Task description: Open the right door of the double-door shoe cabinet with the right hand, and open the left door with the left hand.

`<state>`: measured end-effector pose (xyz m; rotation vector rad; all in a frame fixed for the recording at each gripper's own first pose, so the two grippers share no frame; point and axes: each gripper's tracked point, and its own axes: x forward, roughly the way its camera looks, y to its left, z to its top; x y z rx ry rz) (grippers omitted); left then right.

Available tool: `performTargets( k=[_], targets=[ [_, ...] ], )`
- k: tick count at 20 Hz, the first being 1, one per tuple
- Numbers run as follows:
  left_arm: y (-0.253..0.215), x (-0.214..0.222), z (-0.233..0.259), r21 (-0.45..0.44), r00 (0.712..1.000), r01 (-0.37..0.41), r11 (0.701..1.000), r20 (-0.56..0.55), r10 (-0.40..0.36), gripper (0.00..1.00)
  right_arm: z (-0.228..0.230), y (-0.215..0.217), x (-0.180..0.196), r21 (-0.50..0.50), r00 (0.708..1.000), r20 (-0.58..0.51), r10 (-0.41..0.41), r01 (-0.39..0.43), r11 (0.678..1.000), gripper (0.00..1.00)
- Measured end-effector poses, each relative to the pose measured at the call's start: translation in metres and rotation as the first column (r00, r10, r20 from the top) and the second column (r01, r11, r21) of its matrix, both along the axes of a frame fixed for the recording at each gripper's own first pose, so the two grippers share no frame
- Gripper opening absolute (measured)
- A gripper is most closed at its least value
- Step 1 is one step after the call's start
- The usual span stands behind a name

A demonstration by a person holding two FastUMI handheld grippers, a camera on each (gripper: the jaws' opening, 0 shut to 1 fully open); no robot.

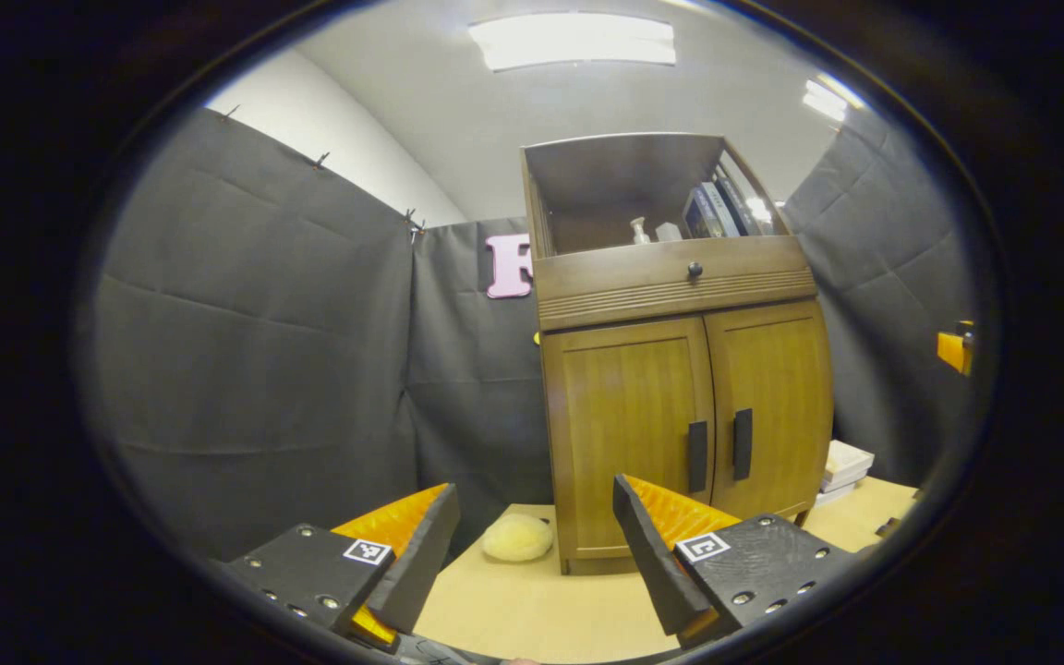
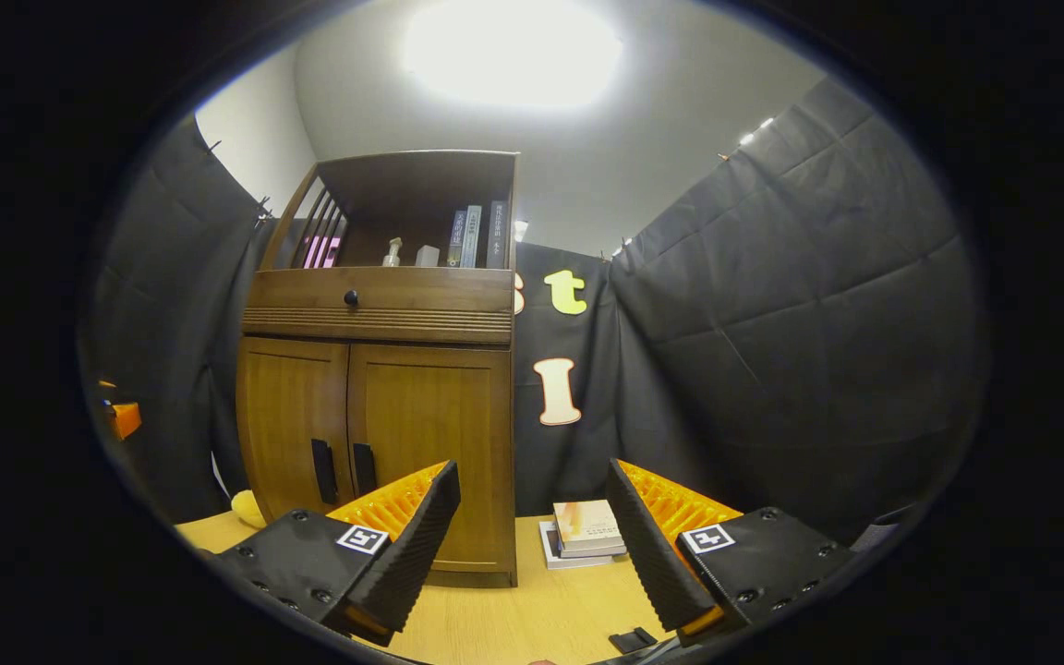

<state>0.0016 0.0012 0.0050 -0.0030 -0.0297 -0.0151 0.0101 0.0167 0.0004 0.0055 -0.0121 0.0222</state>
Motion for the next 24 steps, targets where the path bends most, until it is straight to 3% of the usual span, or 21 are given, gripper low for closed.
performTargets(
  k=[16,24],
  targets=[
    [0.008,-0.007,0.003,-0.001,0.997,-0.073,0.997,-0.005,0.073,0.95,0.004,0.089,0.073,0.045,0.988,0.024,0.152,-0.153,0.987,0.99],
    [0.013,-0.009,0.004,-0.004,0.993,-0.119,0.993,-0.019,0.119,0.95,-0.015,0.137,0.118,0.057,0.977,-0.002,0.213,-0.212,0.976,0.99]
  ],
)
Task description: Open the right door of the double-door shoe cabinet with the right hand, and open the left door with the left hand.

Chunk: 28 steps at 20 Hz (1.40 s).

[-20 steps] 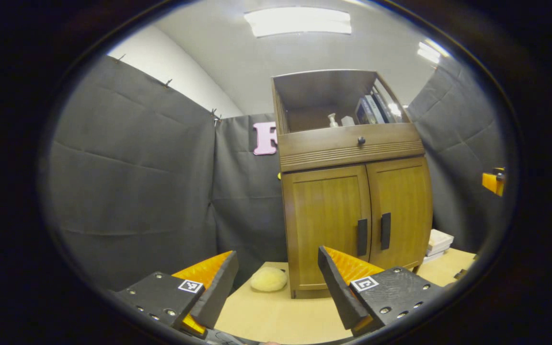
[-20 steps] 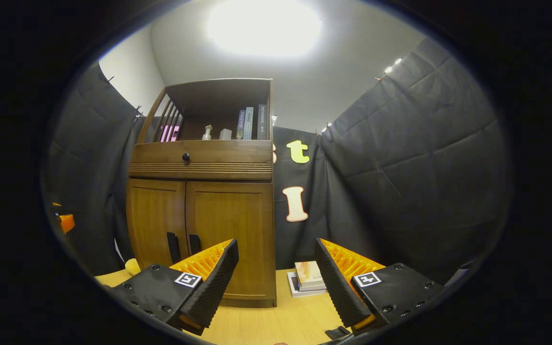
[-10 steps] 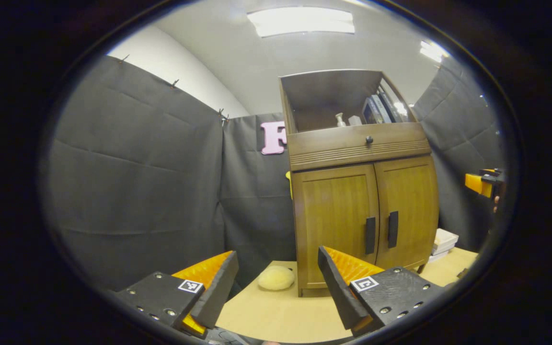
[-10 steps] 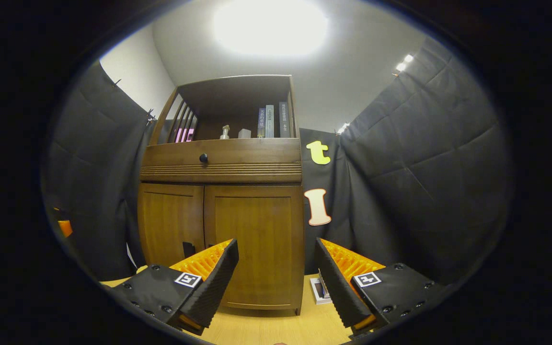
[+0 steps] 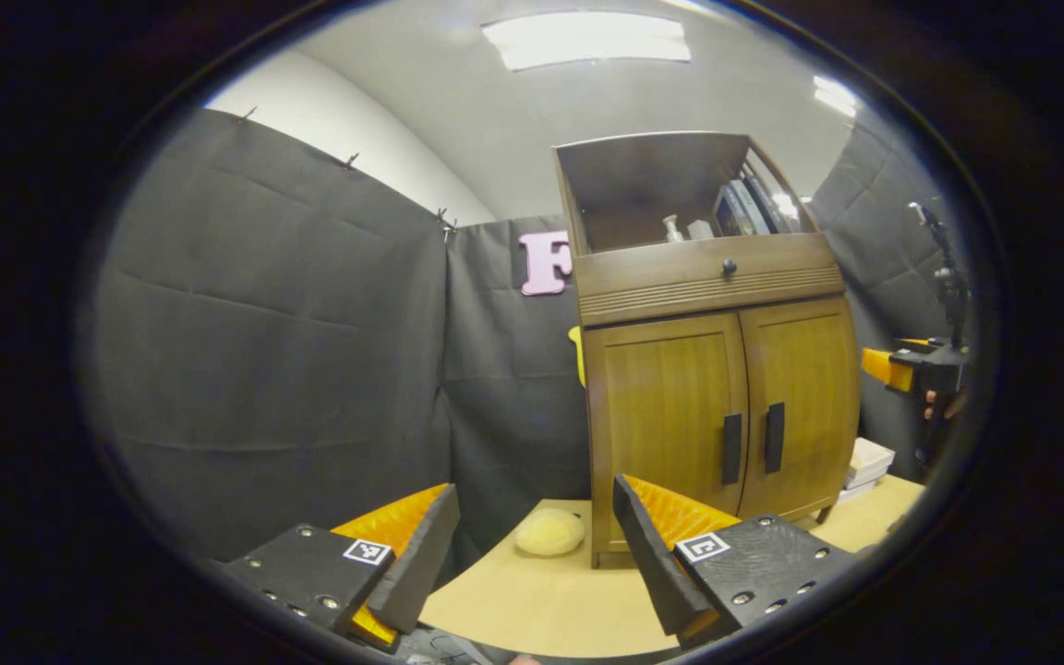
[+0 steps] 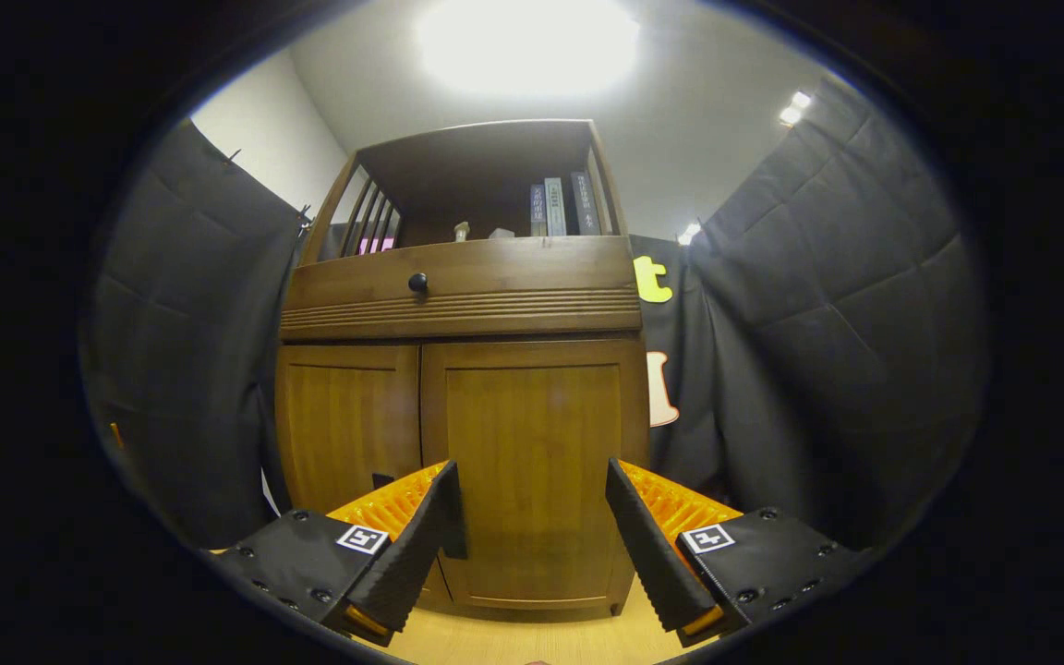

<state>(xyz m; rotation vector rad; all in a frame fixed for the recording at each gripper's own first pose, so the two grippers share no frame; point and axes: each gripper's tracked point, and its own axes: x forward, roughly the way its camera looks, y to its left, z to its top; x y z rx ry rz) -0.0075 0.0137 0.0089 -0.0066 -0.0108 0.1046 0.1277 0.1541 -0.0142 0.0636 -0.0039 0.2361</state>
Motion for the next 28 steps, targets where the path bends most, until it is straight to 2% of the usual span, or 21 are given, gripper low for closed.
performTargets(
  k=[4,9,10,15,16,20,23,27,28],
  targets=[
    [0.002,0.0,0.0,-0.002,1.0,-0.017,1.0,-0.01,0.017,0.95,-0.015,0.025,0.02,-0.008,1.0,-0.018,0.025,-0.026,1.0,0.96],
    [0.006,0.002,-0.002,0.005,0.999,-0.048,0.999,-0.012,0.049,0.96,-0.046,0.055,0.039,0.009,0.995,-0.076,0.061,-0.061,0.998,0.99],
    [0.006,0.002,-0.002,0.007,0.998,-0.056,0.998,-0.012,0.057,0.96,-0.05,0.061,0.044,0.011,0.994,-0.086,0.065,-0.064,0.998,0.96],
    [0.01,0.004,-0.002,0.008,0.995,-0.095,0.995,-0.021,0.095,0.96,-0.079,0.08,0.066,0.009,0.989,-0.125,0.074,-0.074,0.997,0.96],
    [0.011,0.004,-0.003,0.008,0.995,-0.102,0.995,-0.022,0.102,0.96,-0.084,0.084,0.071,0.0,0.988,-0.132,0.076,-0.076,0.997,0.99],
    [0.013,0.004,-0.003,0.017,0.992,-0.127,0.992,-0.022,0.128,0.97,-0.101,0.1,0.092,-0.019,0.982,-0.168,0.085,-0.089,0.996,0.96],
    [0.015,0.005,-0.004,0.02,0.989,-0.144,0.989,-0.028,0.145,0.97,-0.115,0.111,0.105,-0.026,0.976,-0.201,0.089,-0.097,0.995,0.99],
    [0.016,0.003,-0.003,0.023,0.986,-0.163,0.986,-0.035,0.164,0.97,-0.134,0.124,0.113,-0.03,0.966,-0.243,0.09,-0.1,0.995,0.93],
    [0.016,0.003,-0.004,0.023,0.985,-0.167,0.986,-0.038,0.168,0.97,-0.139,0.127,0.116,-0.024,0.963,-0.252,0.094,-0.103,0.994,0.88]
  ],
)
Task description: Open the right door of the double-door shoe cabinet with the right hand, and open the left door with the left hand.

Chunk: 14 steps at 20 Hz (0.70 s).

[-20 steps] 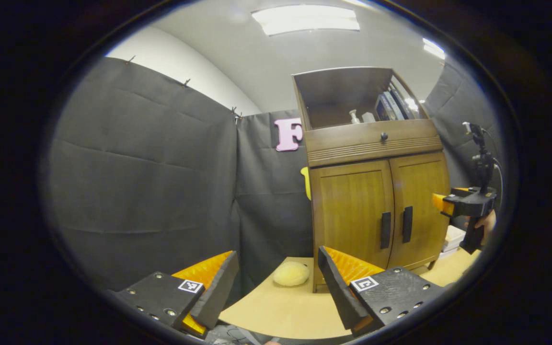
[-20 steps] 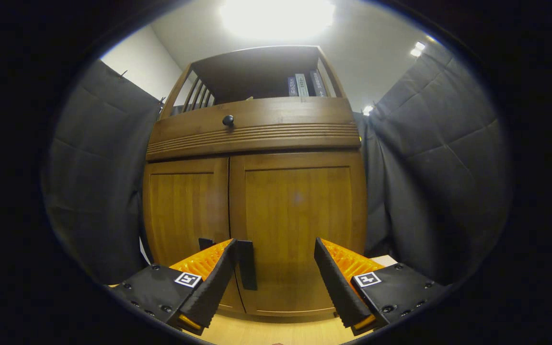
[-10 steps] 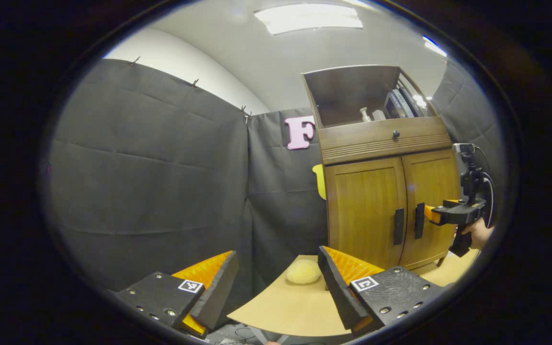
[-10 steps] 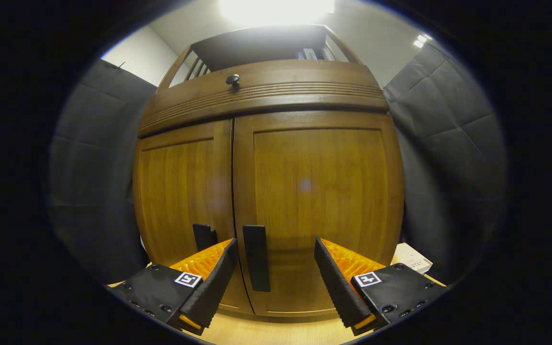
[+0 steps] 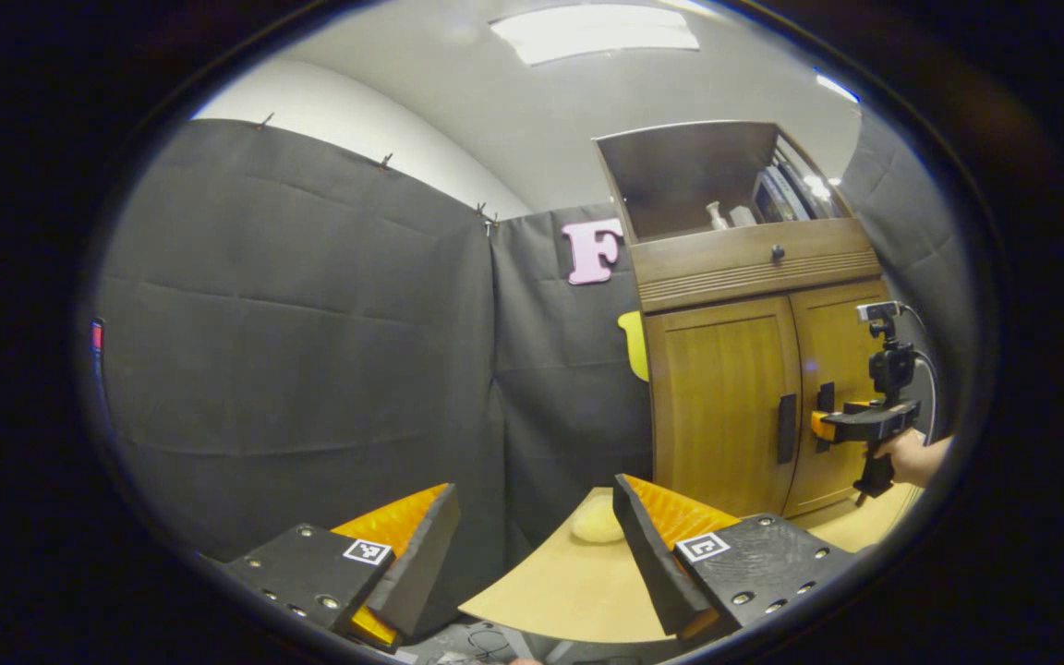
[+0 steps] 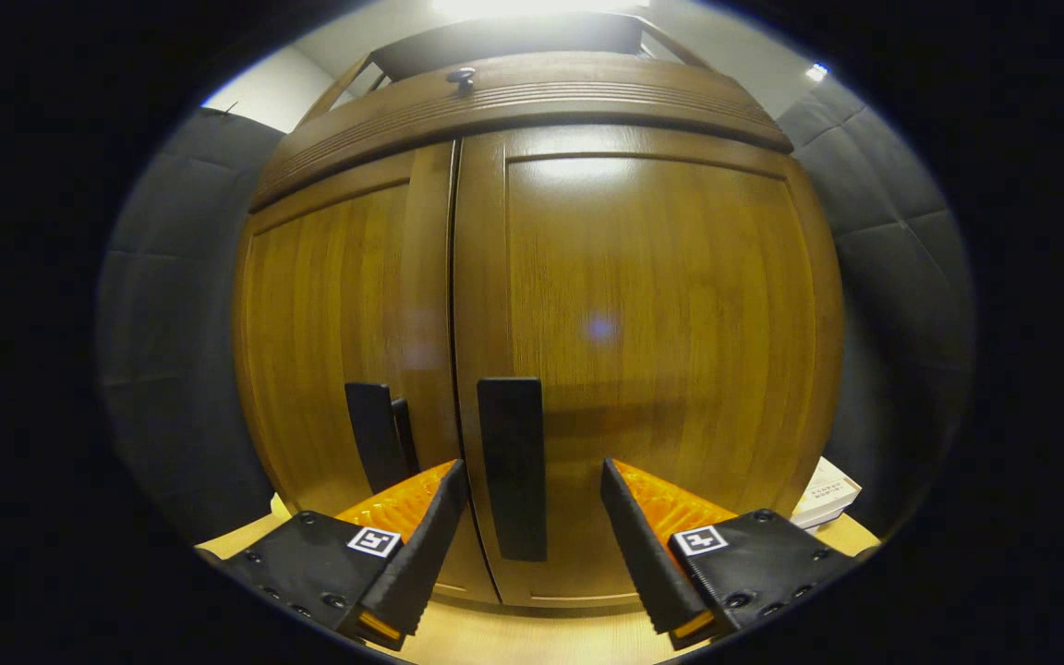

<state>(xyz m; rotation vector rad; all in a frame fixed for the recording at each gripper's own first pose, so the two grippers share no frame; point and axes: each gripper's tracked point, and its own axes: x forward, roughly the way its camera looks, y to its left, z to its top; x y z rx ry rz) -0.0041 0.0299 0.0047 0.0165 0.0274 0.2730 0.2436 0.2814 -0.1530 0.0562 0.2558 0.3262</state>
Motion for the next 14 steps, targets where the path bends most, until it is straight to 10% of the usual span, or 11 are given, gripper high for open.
performTargets(
  k=[14],
  targets=[
    [-0.0013,0.0005,0.0017,-0.01,1.0,0.012,1.0,-0.003,-0.012,0.97,-0.0046,0.0091,0.0031,0.016,0.999,-0.047,0.017,-0.017,1.0,0.13]
  ],
)
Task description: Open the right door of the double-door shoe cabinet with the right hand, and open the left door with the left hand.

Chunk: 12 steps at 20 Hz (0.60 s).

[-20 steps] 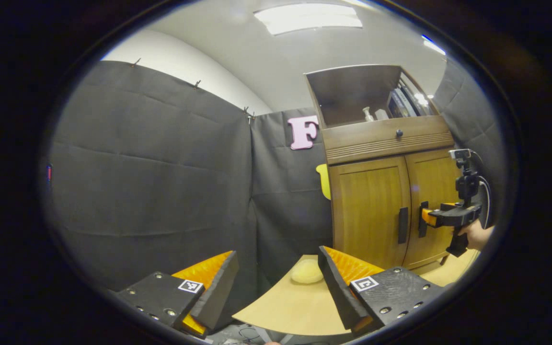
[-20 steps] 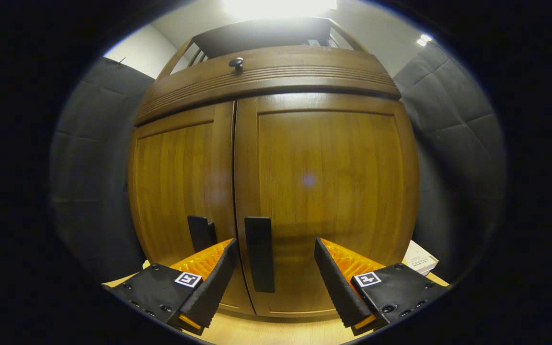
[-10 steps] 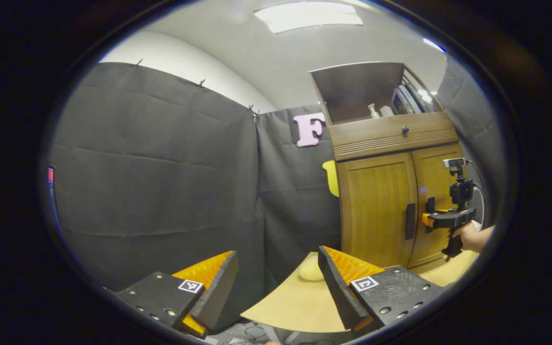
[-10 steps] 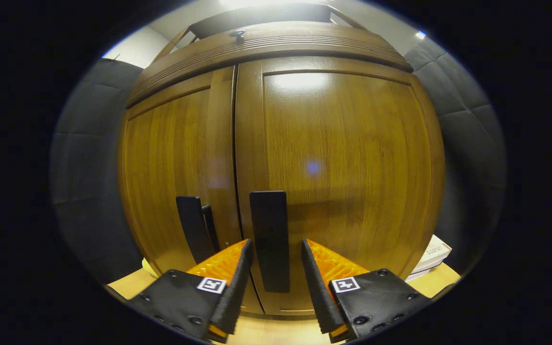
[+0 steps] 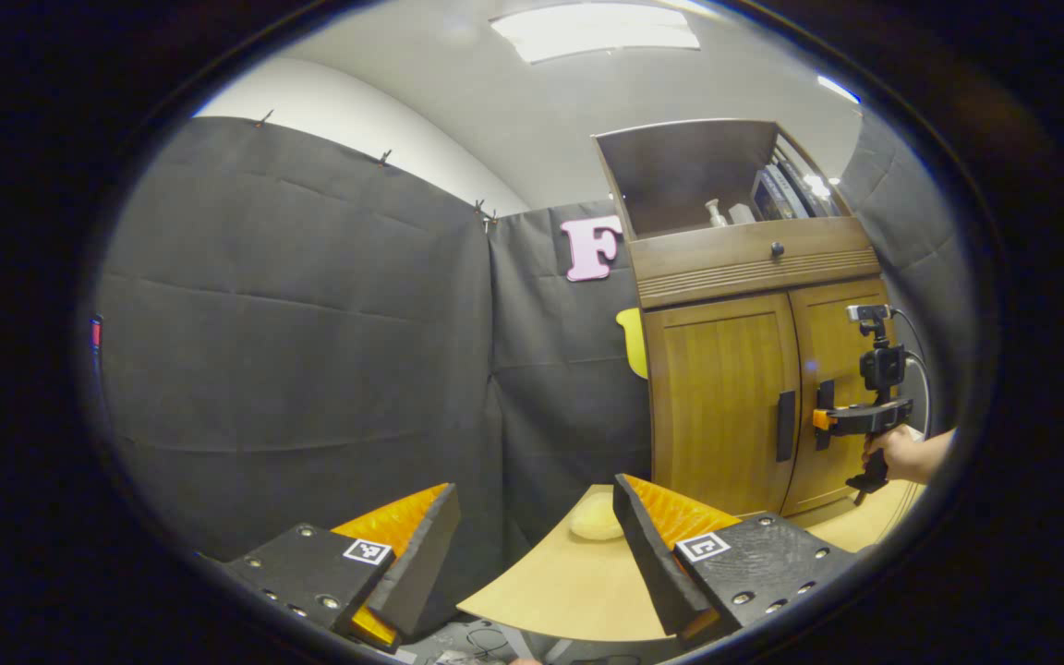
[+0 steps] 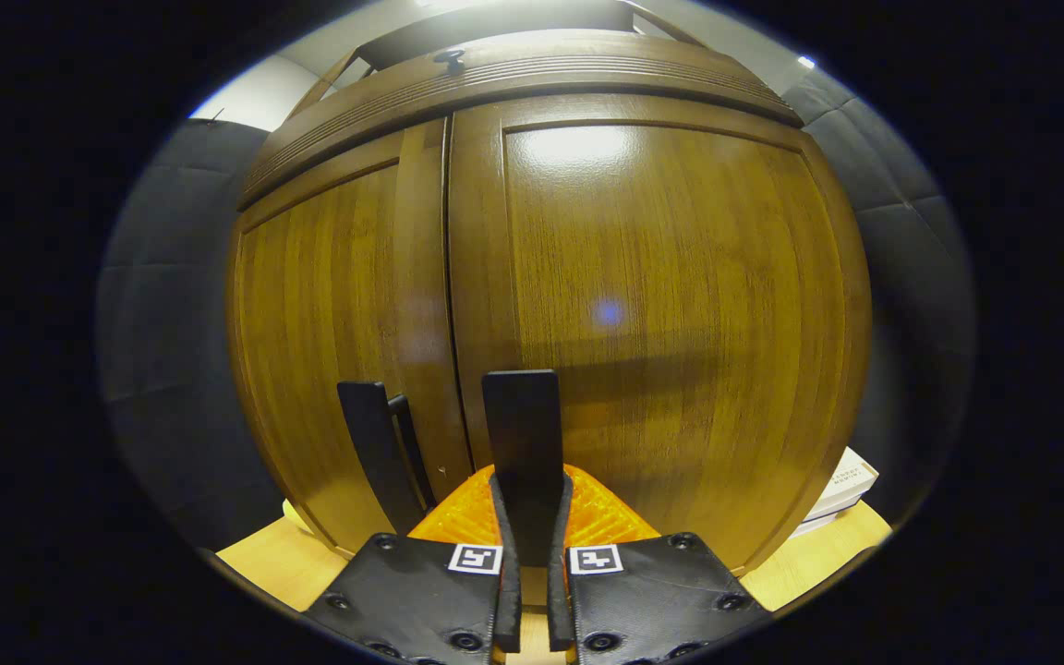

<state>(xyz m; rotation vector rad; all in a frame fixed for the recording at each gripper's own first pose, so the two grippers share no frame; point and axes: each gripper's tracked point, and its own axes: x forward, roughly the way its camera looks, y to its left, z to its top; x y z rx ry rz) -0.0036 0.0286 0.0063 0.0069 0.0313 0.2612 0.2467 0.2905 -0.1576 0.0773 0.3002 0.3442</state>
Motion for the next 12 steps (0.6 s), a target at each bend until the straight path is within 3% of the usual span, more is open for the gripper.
performTargets(
  k=[12],
  targets=[
    [-0.004,0.004,0.003,-0.022,0.997,0.06,0.998,0.039,-0.059,0.97,0.008,-0.013,-0.037,0.024,0.997,-0.004,0.081,-0.08,0.996,0.1]
  ],
)
